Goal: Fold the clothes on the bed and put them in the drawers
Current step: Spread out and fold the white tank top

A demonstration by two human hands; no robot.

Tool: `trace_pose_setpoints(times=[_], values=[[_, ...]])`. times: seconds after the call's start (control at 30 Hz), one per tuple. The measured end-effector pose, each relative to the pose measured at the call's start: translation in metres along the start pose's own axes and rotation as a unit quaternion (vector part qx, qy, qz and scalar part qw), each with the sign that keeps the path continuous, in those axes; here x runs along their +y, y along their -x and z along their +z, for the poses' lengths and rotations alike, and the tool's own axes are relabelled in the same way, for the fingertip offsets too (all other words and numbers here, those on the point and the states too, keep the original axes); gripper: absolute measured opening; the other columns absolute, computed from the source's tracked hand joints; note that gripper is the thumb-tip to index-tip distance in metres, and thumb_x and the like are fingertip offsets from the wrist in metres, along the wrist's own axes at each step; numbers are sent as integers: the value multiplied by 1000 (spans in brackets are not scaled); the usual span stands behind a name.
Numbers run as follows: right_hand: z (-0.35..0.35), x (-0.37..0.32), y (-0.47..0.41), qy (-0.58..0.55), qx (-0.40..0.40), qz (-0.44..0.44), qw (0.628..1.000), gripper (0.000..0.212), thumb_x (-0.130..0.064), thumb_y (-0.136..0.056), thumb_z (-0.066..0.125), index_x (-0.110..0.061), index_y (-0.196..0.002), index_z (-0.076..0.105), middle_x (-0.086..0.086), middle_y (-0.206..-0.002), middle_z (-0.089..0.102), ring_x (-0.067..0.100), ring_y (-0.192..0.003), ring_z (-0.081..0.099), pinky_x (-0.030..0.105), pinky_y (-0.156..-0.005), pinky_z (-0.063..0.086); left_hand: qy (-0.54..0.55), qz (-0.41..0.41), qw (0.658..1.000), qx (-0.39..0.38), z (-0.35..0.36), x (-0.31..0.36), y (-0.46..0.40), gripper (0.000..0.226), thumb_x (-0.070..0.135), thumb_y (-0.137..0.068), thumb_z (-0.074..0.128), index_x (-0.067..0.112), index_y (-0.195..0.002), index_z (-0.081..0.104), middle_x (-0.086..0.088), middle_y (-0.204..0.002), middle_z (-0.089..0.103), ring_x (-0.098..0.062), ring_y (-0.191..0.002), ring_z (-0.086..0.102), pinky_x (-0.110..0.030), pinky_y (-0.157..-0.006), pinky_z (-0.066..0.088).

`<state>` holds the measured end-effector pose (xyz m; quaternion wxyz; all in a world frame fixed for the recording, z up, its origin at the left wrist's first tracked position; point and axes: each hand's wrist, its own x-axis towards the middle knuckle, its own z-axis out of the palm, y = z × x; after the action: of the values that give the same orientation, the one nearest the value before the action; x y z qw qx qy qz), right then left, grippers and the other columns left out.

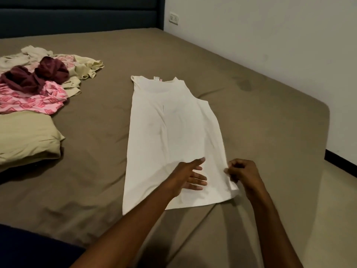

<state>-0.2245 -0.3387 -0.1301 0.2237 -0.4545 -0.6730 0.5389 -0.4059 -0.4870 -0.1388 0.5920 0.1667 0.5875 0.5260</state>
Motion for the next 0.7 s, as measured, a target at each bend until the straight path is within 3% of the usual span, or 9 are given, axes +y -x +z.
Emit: trace_pose_setpoints(times=[0.07, 0.1, 0.2, 0.27, 0.37, 0.43, 0.53, 0.6, 0.7], values=[[0, -16, -11, 9, -116, -9, 993, 6, 7, -81, 76, 4, -82, 71, 13, -65, 60, 16, -49, 46, 25, -46, 35, 14, -28, 1000, -1, 15, 12, -18, 84, 72, -75, 76, 4, -123, 63, -17, -105, 76, -32, -94, 76, -46, -81, 62], [0, -19, -27, 23, -118, -10, 993, 5, 2, -83, 77, 4, -85, 72, 11, -67, 62, 14, -50, 46, 24, -45, 34, 23, -23, 999, 28, 20, 14, -27, 89, 74, -72, 77, 4, -125, 61, -14, -112, 75, -31, -99, 73, -47, -86, 60], [9, -16, -89, 33, 21, -5, 999, 13, -14, -91, 73, -1, -88, 74, 14, -76, 70, 16, -57, 52, 25, -50, 39, -7, -9, 991, 135, 23, 8, -45, 71, 47, -82, 80, 6, -133, 55, -8, -127, 65, -30, -115, 63, -46, -96, 53], [29, -12, -137, 36, 48, -5, 998, 16, -20, -90, 71, -5, -89, 72, 19, -87, 74, 20, -65, 61, 29, -57, 48, -54, 12, 983, 173, 18, -2, -56, 51, 33, -91, 75, 7, -131, 58, -7, -128, 64, -28, -115, 61, -40, -99, 52], [73, -24, -203, 94, 61, -38, 993, 23, -32, -82, 76, -11, -84, 68, 9, -83, 73, 26, -78, 68, 39, -72, 56, -113, 58, 976, 179, 11, -14, -60, 25, 35, -98, 66, 11, -91, 64, -2, -93, 65, -16, -89, 63, -26, -81, 50], [107, -37, -241, 160, 63, -107, 979, 29, -33, -81, 82, -9, -89, 67, 4, -86, 72, 26, -84, 67, 38, -79, 52, -178, 97, 961, 185, 10, -19, -59, 45, 37, -101, 60, 16, -66, 43, 3, -67, 45, -7, -62, 47, -22, -62, 37], [153, -49, -289, 206, 61, -129, 968, 49, -35, -83, 83, 0, -113, 66, 14, -110, 72, 31, -103, 66, 40, -87, 50, -238, 160, 937, 200, 8, -25, -57, 52, 39, -103, 56, 19, -63, 30, 8, -60, 31, -5, -53, 35, -25, -58, 28], [170, -52, -315, 157, 99, -86, 979, 59, -37, -86, 80, 7, -122, 60, 22, -122, 67, 36, -114, 64, 43, -93, 50, -248, 191, 926, 211, 6, -32, -55, 51, 43, -104, 54, 20, -63, 34, 10, -57, 35, -4, -52, 39, -23, -55, 28], [175, -61, -344, 72, 143, 10, 987, 57, -36, -87, 79, 4, -123, 61, 22, -126, 67, 38, -117, 65, 42, -93, 54, -276, 207, 914, 213, 2, -42, -48, 50, 50, -103, 52, 20, -65, 38, 10, -56, 38, -5, -52, 39, -22, -52, 28]])
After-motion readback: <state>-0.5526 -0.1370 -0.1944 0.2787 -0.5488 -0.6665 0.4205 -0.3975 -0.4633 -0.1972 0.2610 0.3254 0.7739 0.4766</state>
